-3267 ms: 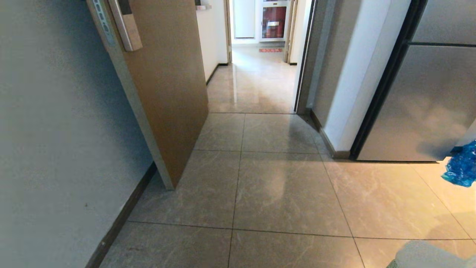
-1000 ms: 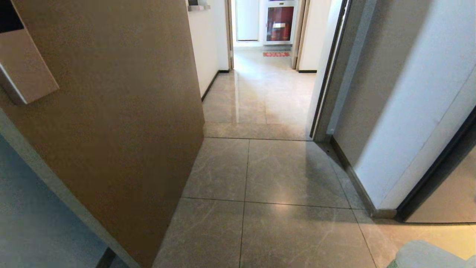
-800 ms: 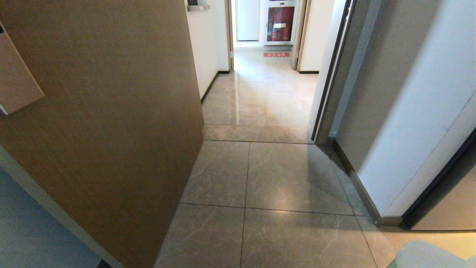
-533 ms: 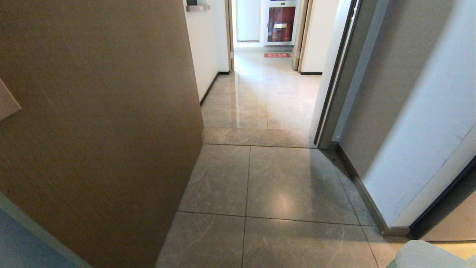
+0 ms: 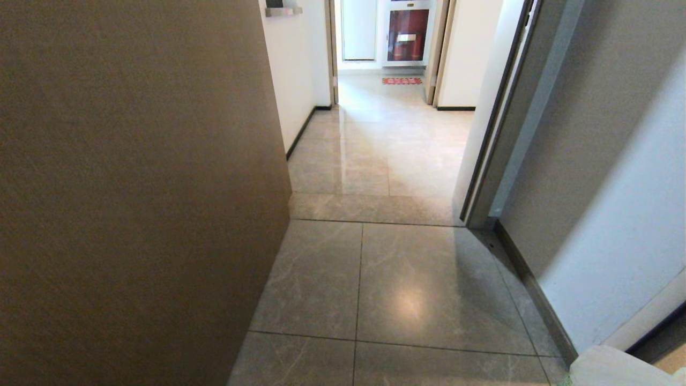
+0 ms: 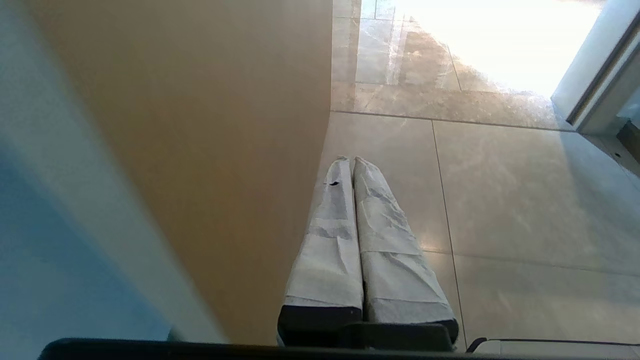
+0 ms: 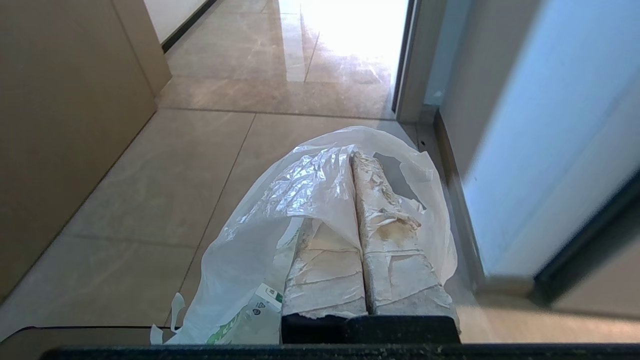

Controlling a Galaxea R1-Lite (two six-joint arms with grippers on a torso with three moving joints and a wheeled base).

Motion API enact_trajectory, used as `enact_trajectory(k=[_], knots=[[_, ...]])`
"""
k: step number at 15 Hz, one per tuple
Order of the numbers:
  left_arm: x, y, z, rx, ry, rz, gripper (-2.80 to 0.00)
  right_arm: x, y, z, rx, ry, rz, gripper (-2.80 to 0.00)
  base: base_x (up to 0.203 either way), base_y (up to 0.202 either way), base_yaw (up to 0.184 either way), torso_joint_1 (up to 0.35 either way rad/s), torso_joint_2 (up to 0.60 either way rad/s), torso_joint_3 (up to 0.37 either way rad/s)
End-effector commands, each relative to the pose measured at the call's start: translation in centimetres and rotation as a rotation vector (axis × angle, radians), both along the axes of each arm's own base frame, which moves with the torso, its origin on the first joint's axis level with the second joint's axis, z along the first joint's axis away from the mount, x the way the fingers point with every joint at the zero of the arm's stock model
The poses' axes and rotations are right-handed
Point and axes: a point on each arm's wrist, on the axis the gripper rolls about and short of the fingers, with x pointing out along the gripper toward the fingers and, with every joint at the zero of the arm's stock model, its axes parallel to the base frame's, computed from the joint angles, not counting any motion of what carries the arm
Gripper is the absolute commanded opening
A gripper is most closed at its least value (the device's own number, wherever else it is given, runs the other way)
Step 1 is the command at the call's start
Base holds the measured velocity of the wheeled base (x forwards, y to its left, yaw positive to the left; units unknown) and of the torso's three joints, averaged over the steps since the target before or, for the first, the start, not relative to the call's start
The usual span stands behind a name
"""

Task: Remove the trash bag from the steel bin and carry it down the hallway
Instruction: Put the trash bag at the door

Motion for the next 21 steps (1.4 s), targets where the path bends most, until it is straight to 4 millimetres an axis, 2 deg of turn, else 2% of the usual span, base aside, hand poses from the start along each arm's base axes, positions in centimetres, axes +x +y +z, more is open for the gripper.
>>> enact_trajectory(k=[1,4,19,21], knots=[[0.0,0.0,0.0,0.0,-0.001,0.0,-2.8,0.01,0.0,-0.04,0.0,0.002,0.001,-2.8,0.195,0.0,0.001,-0.001,0.0,0.001],[0.0,0.0,0.0,0.001,-0.001,0.0,-2.8,0.02,0.0,-0.04,-0.002,0.002,0.001,-2.8,0.166,0.0,0.001,0.004,0.0,0.001],[0.0,0.0,0.0,0.001,-0.001,0.0,-2.8,0.02,0.0,-0.04,0.001,0.002,0.001,-2.8,0.0,0.0,0.0,0.0,0.0,0.0],[0.0,0.0,0.0,0.001,-0.001,0.0,-2.8,0.01,0.0,-0.04,0.0,0.001,0.001,-2.8,0.004,0.008,-0.093,0.0,0.0,0.003]])
